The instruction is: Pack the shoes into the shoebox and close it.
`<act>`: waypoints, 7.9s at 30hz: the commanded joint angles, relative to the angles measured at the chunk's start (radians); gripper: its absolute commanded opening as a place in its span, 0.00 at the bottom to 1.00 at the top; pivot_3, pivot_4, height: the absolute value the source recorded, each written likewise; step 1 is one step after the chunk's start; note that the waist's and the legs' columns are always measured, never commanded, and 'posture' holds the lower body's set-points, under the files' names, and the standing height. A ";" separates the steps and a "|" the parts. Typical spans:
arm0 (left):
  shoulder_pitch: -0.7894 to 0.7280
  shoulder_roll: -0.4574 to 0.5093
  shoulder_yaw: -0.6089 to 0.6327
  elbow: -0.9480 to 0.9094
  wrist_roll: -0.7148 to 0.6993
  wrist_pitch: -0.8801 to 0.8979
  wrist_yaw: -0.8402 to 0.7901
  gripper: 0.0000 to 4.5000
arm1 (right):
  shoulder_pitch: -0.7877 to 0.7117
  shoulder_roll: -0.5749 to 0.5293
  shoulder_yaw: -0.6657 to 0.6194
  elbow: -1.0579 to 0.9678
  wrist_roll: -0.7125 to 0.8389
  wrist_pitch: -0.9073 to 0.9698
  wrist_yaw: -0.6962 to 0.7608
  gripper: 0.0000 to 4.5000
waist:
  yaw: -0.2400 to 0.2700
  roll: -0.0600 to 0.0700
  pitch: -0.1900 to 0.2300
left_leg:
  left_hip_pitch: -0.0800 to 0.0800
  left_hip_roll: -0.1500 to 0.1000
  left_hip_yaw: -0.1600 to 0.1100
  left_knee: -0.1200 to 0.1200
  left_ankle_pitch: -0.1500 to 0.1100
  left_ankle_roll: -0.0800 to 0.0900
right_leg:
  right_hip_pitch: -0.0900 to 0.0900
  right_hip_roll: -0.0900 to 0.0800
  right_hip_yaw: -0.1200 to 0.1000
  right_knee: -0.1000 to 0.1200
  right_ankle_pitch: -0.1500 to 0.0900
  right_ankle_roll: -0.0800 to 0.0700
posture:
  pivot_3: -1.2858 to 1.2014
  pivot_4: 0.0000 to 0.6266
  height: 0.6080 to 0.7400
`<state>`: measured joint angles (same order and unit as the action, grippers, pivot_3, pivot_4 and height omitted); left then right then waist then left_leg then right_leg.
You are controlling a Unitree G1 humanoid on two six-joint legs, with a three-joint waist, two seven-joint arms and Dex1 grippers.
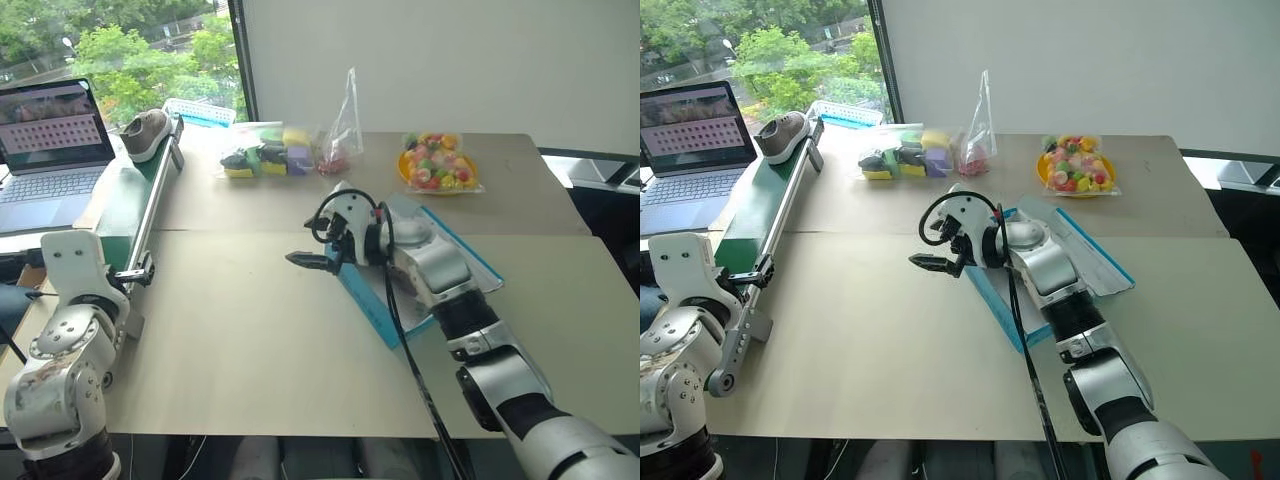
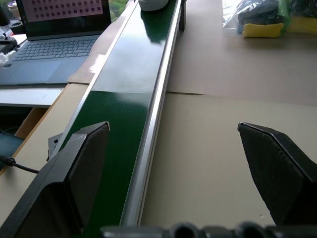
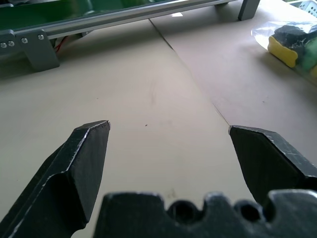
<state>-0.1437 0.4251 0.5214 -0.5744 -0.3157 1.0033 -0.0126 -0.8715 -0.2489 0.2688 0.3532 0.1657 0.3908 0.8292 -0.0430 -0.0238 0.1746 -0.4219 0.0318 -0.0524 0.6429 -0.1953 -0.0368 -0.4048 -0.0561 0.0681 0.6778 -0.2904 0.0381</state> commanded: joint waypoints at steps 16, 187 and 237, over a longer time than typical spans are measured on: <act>-0.041 0.187 0.089 0.477 0.035 -0.401 -0.190 0.99 | 0.005 0.014 -0.041 -0.066 0.002 -0.024 -0.012 1.00 | -0.002 0.000 0.000 | 0.000 0.000 0.000 -0.001 0.000 0.000 | 0.000 0.000 0.000 0.000 0.000 0.000 | 0.52 0.24 1.00; -0.288 0.241 -0.682 0.135 -0.191 -0.269 -0.783 1.00 | -0.121 -0.629 -0.223 -0.497 -0.006 0.814 0.218 1.00 | 0.017 -0.002 0.003 | 0.005 0.000 0.000 -0.004 -0.001 0.001 | 0.010 0.000 -0.001 -0.013 0.000 0.000 | 0.52 0.24 1.00; -0.443 0.362 -0.610 0.200 -0.165 -0.187 -0.972 1.00 | 0.459 -0.111 -0.927 0.324 0.354 0.115 -0.103 0.00 | -0.027 -0.010 -0.003 | 0.017 0.001 0.003 -0.001 -0.002 0.003 | 0.025 0.002 0.003 -0.014 0.000 0.003 | 0.52 0.24 1.00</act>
<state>-0.5751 0.7825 -0.1095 -0.3388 -0.4725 0.8117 -0.9913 -0.3877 -0.3738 -0.6506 0.5956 0.4781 0.5370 0.7023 -0.0701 -0.0343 0.1721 -0.4035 0.0330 -0.0495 0.6417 -0.1977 -0.0333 -0.3789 -0.0540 0.0710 0.6636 -0.2902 0.0405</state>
